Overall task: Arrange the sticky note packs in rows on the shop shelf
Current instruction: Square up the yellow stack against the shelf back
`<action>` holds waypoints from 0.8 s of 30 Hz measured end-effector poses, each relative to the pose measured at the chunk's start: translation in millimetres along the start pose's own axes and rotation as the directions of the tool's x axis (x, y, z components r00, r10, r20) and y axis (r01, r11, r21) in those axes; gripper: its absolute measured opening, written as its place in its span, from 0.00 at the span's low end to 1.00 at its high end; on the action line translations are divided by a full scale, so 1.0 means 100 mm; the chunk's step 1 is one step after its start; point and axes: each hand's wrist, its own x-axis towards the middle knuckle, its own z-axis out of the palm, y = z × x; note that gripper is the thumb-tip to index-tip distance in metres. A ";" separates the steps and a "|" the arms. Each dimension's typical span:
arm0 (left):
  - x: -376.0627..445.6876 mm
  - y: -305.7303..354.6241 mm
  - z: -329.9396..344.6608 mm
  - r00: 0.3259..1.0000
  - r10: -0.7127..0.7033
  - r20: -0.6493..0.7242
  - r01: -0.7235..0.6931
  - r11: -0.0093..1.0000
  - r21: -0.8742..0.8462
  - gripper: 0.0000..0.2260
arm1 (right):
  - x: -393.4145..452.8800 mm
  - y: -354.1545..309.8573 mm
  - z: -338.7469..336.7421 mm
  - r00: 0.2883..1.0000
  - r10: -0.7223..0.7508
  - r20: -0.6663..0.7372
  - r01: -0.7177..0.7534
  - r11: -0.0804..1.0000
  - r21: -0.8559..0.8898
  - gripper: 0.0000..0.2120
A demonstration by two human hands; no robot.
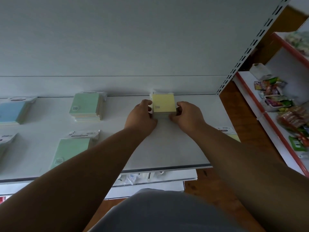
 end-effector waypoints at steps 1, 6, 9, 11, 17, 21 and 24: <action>-0.05 0.00 0.00 1.000 -0.019 -0.011 0.019 0.999 -0.028 0.26 | -0.05 -0.01 -0.01 1.000 0.011 -0.012 -0.011 1.000 0.001 0.19; -0.45 0.06 0.09 0.994 0.002 -0.109 -0.012 0.996 -0.087 0.14 | -0.43 -0.04 -0.11 0.996 0.001 -0.086 -0.002 1.000 -0.014 0.24; -0.63 0.16 0.20 0.996 0.081 -0.031 -0.084 0.989 -0.121 0.10 | -0.65 -0.03 -0.21 0.988 -0.049 -0.147 0.035 0.995 -0.095 0.20; -0.70 0.26 0.28 0.994 0.107 0.011 -0.105 0.986 -0.131 0.09 | -0.77 0.04 -0.32 0.981 -0.088 -0.171 0.061 0.985 -0.161 0.19; -0.83 0.60 0.59 0.973 0.066 0.219 -0.022 0.980 -0.198 0.12 | -0.92 0.54 -0.75 0.982 -0.059 -0.178 -0.015 0.922 -0.387 0.18; -0.90 0.88 0.86 0.961 -0.001 0.277 0.055 0.981 -0.189 0.17 | -1.00 0.81 -0.88 0.990 0.064 -0.122 -0.111 0.896 -0.430 0.28; -0.93 1.05 1.02 0.961 -0.039 0.273 0.070 0.992 -0.104 0.20 | -1.02 0.98 -0.91 0.967 0.212 -0.138 -0.248 0.903 -0.350 0.32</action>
